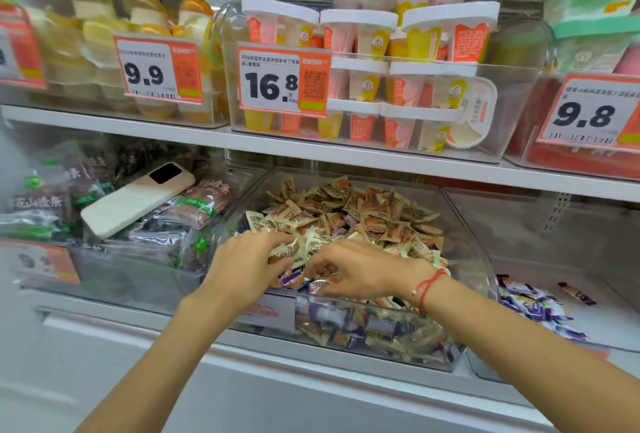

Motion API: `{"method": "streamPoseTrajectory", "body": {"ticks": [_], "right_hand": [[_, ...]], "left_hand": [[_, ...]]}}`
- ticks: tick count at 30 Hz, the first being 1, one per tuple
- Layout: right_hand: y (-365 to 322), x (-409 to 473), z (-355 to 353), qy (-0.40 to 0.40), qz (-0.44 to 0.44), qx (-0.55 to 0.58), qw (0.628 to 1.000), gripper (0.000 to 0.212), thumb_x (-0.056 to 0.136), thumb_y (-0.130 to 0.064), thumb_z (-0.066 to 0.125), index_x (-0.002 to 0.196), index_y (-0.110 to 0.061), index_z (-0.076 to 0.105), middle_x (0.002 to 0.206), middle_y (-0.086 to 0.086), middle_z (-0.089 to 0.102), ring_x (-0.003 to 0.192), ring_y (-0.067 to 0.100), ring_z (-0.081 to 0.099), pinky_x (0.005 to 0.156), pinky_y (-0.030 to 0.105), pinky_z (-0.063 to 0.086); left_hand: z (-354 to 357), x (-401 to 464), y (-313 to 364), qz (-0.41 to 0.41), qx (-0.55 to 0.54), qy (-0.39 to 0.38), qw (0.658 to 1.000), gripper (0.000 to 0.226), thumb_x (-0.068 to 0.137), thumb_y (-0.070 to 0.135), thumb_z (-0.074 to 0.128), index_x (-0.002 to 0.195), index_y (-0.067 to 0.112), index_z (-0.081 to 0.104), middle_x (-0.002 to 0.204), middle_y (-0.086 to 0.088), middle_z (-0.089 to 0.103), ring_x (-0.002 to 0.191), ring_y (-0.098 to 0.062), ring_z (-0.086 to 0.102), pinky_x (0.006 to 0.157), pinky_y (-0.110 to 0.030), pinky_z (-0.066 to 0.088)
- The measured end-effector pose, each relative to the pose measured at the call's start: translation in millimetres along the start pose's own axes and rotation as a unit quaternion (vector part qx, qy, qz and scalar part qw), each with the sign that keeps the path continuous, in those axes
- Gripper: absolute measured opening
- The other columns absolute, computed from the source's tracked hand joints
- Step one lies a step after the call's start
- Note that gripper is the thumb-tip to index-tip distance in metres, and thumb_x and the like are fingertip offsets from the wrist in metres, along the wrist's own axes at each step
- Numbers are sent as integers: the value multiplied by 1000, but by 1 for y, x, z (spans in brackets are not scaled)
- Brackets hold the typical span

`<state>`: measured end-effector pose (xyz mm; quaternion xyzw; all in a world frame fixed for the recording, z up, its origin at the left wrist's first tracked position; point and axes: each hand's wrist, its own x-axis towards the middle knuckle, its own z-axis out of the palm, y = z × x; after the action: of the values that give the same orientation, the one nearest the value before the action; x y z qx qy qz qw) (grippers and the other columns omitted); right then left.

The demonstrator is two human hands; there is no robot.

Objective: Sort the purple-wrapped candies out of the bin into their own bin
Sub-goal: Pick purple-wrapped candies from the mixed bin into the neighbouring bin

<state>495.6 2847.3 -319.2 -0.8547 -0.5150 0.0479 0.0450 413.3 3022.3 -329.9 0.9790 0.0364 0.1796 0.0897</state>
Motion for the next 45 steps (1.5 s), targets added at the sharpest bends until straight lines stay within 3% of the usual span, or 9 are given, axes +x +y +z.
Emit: {"method": "streamPoseTrajectory", "body": {"ticks": [6, 9, 13, 19, 25, 31, 35, 40, 45], "right_hand": [[23, -18, -3, 90, 64, -97, 989, 7, 91, -25, 58, 95, -20, 59, 116, -4, 56, 103, 18, 56, 59, 14, 30], [42, -38, -10, 126, 157, -102, 974, 13, 87, -36, 65, 96, -26, 62, 110, -6, 60, 103, 16, 58, 66, 24, 36], [37, -51, -14, 65, 181, -117, 974, 39, 80, -44, 71, 117, -34, 63, 122, -8, 53, 110, 17, 55, 74, 29, 38], [35, -54, -14, 118, 181, -165, 962, 28, 85, -37, 69, 112, -29, 67, 114, -7, 53, 105, 16, 55, 71, 27, 36], [42, -66, -7, 192, 201, -177, 944, 4, 89, -21, 60, 90, -22, 63, 104, -6, 53, 98, 17, 54, 66, 26, 38], [49, -71, -7, 47, 197, -142, 969, 42, 84, -32, 69, 124, -31, 55, 116, -6, 52, 97, 20, 57, 68, 32, 43], [49, -58, -15, 51, 195, -161, 966, 19, 94, -28, 57, 99, -11, 64, 102, 5, 60, 77, 23, 58, 63, 31, 44], [32, -50, -23, 79, 175, 164, 968, 24, 98, -9, 42, 106, -19, 63, 83, -14, 57, 61, 8, 61, 59, 29, 49], [13, -29, -20, -104, 88, 133, 982, 22, 92, -20, 59, 111, -29, 64, 127, -7, 54, 114, 2, 48, 101, 28, 37]], "left_hand": [[-3, -9, 0, 15, -60, -48, 997, 40, 95, 35, 55, 134, 39, 49, 125, 9, 63, 110, -14, 60, 79, -29, 45], [-1, -6, 0, -21, -85, -12, 996, 34, 89, 41, 62, 122, 36, 57, 117, 14, 66, 106, -7, 61, 83, -28, 48], [-3, -1, 13, -17, -63, 8, 998, 24, 89, 41, 62, 113, 40, 64, 108, 15, 68, 83, -6, 62, 63, -24, 45], [-6, 9, 25, 26, 75, 45, 996, 39, 87, 13, 60, 122, 31, 61, 128, 6, 57, 118, -18, 45, 86, -29, 40], [12, 26, 40, 126, 2, -136, 983, 35, 85, 43, 66, 119, 35, 63, 123, 8, 61, 117, -16, 49, 94, -32, 41], [23, 30, 36, 111, 34, -72, 991, 34, 81, 50, 68, 111, 35, 66, 113, 7, 64, 104, -14, 57, 81, -29, 46], [15, 19, 34, 67, -45, -27, 996, 38, 85, 54, 60, 116, 32, 63, 103, 11, 69, 94, -9, 63, 72, -25, 48], [-1, 5, 28, 20, -98, 70, 993, 34, 87, 51, 59, 117, 36, 61, 103, 15, 67, 86, -4, 57, 58, -18, 40], [-3, -3, 20, 1, -96, 83, 992, 33, 85, 51, 62, 115, 36, 63, 101, 17, 66, 86, -2, 57, 61, -22, 40]]}}
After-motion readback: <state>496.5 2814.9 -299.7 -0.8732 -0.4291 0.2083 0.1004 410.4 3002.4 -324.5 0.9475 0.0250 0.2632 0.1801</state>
